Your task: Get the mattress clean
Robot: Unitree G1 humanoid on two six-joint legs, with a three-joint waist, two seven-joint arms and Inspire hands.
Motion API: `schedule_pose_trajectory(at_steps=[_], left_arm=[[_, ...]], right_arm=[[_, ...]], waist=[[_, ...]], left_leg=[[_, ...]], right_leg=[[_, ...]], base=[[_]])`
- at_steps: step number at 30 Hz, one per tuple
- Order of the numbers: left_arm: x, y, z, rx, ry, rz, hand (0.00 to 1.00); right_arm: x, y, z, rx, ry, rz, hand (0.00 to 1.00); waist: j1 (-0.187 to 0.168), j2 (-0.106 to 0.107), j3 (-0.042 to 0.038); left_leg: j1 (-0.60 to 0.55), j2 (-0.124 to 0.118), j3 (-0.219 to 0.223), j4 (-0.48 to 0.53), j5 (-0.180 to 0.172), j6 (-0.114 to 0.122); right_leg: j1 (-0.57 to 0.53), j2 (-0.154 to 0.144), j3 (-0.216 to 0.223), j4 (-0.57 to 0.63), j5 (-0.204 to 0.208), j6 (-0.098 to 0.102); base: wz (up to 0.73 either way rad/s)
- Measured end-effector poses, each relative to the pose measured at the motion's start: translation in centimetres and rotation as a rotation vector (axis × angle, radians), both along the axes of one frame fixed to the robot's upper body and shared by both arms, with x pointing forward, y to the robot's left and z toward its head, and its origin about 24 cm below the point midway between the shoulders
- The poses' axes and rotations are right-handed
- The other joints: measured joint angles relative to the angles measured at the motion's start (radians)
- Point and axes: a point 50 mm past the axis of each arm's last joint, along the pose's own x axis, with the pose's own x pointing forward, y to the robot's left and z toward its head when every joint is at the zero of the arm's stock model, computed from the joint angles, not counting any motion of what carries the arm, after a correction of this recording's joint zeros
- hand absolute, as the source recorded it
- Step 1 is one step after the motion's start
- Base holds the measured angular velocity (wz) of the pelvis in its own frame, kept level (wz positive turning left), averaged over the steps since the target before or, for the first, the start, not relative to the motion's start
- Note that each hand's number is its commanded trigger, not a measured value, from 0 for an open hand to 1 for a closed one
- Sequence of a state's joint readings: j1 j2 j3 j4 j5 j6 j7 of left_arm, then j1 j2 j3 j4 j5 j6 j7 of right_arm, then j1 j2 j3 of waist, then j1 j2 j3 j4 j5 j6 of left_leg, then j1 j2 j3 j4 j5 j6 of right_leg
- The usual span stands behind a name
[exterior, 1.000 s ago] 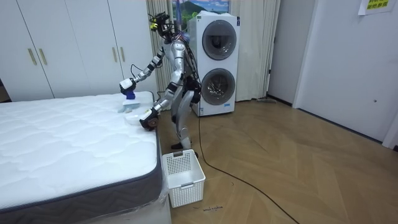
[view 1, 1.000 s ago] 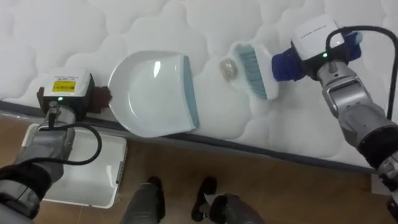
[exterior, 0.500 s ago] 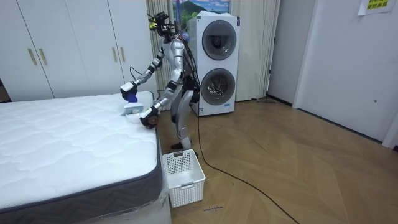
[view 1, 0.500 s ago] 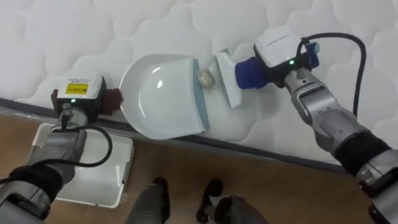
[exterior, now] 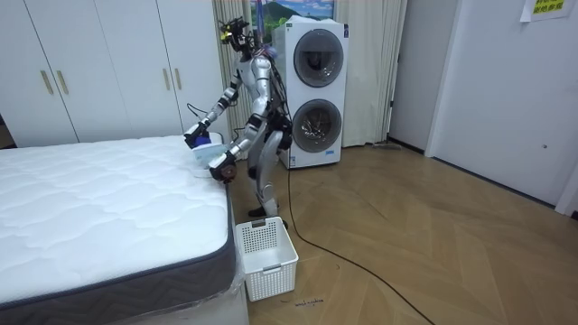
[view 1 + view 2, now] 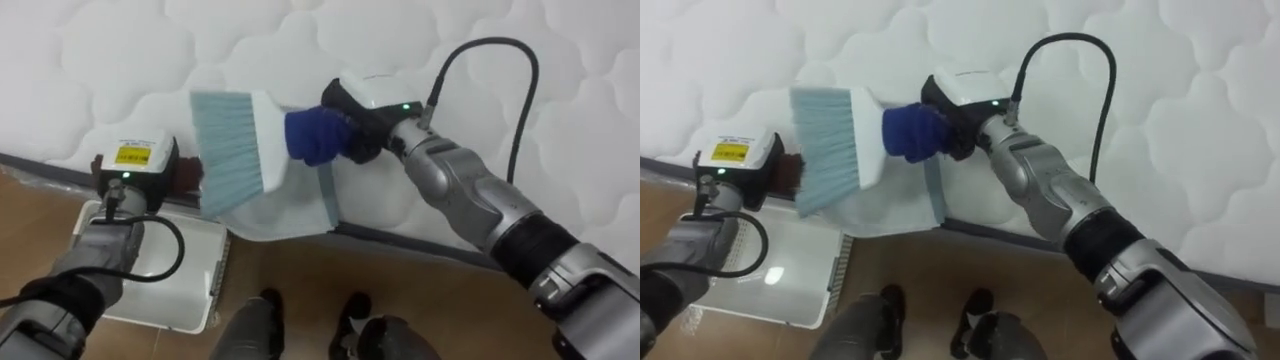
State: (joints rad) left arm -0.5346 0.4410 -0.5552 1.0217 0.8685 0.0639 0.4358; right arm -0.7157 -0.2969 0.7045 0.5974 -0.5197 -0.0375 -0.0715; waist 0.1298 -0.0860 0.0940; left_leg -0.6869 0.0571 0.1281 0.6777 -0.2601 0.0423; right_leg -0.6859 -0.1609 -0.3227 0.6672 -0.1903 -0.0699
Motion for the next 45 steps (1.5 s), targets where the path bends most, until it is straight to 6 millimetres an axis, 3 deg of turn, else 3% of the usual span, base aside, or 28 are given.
schedule_pose_trajectory(at_steps=[5, 15, 23, 27, 33, 39, 41, 45], left_arm=[[-0.7, -0.6, -1.0, -0.027, 0.03, -0.015, 1.0], [-0.9, -0.9, -1.4, -0.041, 0.046, -0.033, 1.0], [-1.2, -0.6, -1.7, -0.046, 0.049, -0.033, 1.0], [-1.3, -0.5, -1.7, -0.046, 0.036, -0.034, 1.0], [-1.3, -0.4, -1.7, -0.047, 0.027, -0.026, 1.0], [-1.5, -0.1, -1.7, -0.072, -0.004, -0.004, 1.0], [-1.9, 0.1, -1.9, -0.079, -0.012, 0.01, 1.0], [-2.0, 0.2, -1.9, -0.093, -0.034, 0.013, 1.0]], right_arm=[[-0.3, 0.0, -0.5, 0.007, 0.049, 0.033, 1.0], [-0.4, -0.9, -1.1, -0.019, 0.057, 0.04, 1.0], [-0.5, -3.9, -2.8, -0.054, 0.107, -0.055, 1.0], [-0.4, -4.4, -2.7, -0.044, 0.093, -0.076, 1.0], [0.1, -5.9, -2.0, 0.09, 0.066, -0.177, 1.0], [0.2, -8.7, -1.8, 0.269, 0.052, -0.345, 1.0], [0.1, -9.7, -2.1, 0.352, 0.058, -0.414, 1.0], [-0.5, -12.5, -3.2, 0.447, 0.074, -0.568, 1.0]], waist=[[0.0, 0.002, -0.0003], [-0.007, 0.007, -0.001], [-0.018, 0.007, -0.0015], [-0.024, 0.007, -0.002], [-0.048, 0.004, -0.0041], [-0.056, 0.005, -0.0061], [-0.07, 0.011, -0.0127], [-0.071, 0.018, -0.0181]], left_leg=[[0.0, -0.017, 0.002, 0.002, 0.005, 0.008], [-0.003, -0.019, -0.001, 0.008, 0.006, 0.011], [0.018, -0.023, 0.001, -0.002, 0.006, 0.011], [0.018, -0.021, 0.005, 0.001, 0.006, 0.011], [0.02, -0.018, 0.005, 0.015, 0.006, 0.011], [0.073, -0.015, 0.021, -0.002, 0.005, 0.012], [0.101, -0.017, 0.023, -0.012, 0.005, 0.013], [0.155, -0.012, 0.023, -0.039, 0.007, 0.012]], right_leg=[[-0.01, -0.027, 0.005, 0.028, -0.012, 0.005], [-0.008, -0.031, 0.0, 0.026, -0.013, 0.006], [0.007, -0.04, 0.004, 0.028, -0.019, 0.01], [0.004, -0.036, 0.013, 0.029, -0.019, 0.009], [0.008, -0.03, 0.017, 0.039, -0.019, 0.009], [0.048, -0.028, 0.034, 0.025, -0.019, 0.009], [0.074, -0.028, 0.037, 0.013, -0.018, 0.012], [0.135, -0.01, 0.04, -0.033, -0.002, 0.02]], base=[[0.07], [0.02], [0.0], [-0.05], [0.0], [-0.08], [-0.09], [-0.07]])
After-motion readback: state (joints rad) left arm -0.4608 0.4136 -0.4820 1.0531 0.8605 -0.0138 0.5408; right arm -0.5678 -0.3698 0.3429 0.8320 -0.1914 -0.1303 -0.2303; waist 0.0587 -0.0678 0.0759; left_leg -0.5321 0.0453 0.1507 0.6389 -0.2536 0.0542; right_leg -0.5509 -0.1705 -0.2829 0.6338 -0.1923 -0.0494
